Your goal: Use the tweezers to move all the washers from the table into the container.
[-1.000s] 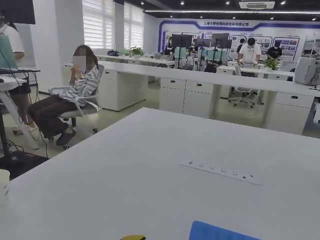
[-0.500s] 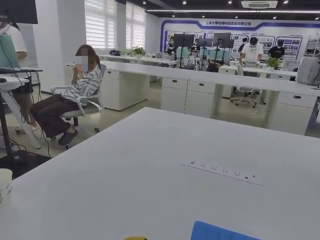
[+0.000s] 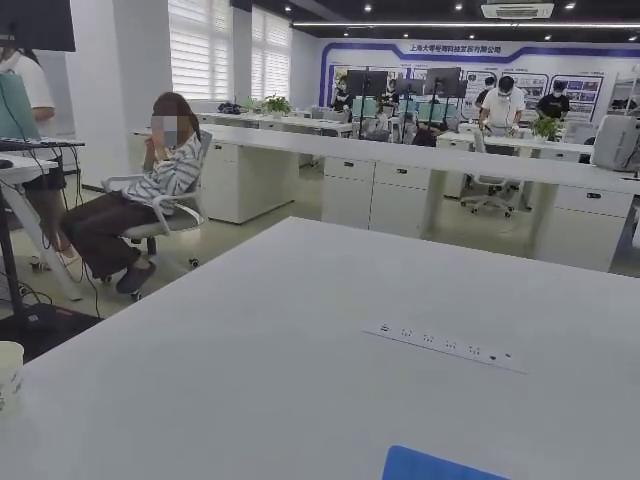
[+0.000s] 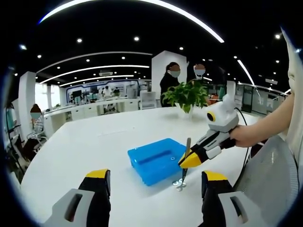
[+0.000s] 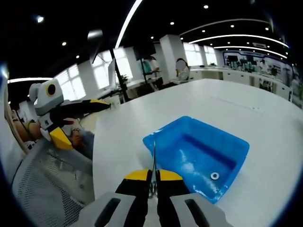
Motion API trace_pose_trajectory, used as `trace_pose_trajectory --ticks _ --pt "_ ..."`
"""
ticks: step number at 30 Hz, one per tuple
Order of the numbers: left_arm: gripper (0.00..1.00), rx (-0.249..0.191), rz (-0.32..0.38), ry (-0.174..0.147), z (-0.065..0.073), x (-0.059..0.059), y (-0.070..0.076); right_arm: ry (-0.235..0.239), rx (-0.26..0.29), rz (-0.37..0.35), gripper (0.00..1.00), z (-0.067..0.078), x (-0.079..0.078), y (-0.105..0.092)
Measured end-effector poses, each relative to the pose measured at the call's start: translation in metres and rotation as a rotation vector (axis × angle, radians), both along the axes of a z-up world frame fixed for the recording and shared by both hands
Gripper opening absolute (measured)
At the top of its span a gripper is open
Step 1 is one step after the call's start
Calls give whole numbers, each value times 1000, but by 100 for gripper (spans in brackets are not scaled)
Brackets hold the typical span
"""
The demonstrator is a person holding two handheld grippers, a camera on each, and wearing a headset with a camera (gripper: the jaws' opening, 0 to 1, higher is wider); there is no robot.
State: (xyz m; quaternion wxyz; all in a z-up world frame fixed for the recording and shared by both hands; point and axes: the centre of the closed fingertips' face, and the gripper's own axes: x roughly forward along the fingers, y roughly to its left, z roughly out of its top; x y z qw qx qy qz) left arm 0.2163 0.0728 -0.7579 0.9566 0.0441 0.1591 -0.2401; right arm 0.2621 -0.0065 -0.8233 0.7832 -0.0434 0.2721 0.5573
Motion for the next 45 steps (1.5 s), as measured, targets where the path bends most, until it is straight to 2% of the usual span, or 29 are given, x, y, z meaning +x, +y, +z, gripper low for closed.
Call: trace_pose_trajectory --ticks 4,10,15,20,27,29,31,36,45 --pt "79 2 -2 1 0 0 0 11 18 -7 2 3 0 -2" --pt "79 5 -1 3 -1 0 0 1 5 -18 3 2 -2 -4" --pt "79 8 0 3 -1 0 0 -12 3 -35 3 2 8 -5" --pt "79 8 2 2 -1 0 1 -16 6 -24 3 5 7 0" --pt "79 7 5 1 -1 0 2 -38 -45 -7 3 -2 3 6" --pt "79 6 6 1 -1 0 2 -38 -44 -9 3 -1 2 6" --pt "79 8 7 0 0 0 2 -58 -58 -19 3 -1 3 3" --pt "79 8 2 -1 0 0 1 -49 -55 -40 3 -1 5 2" --pt "79 8 2 0 0 0 1 -65 -72 -41 3 -1 2 -1"
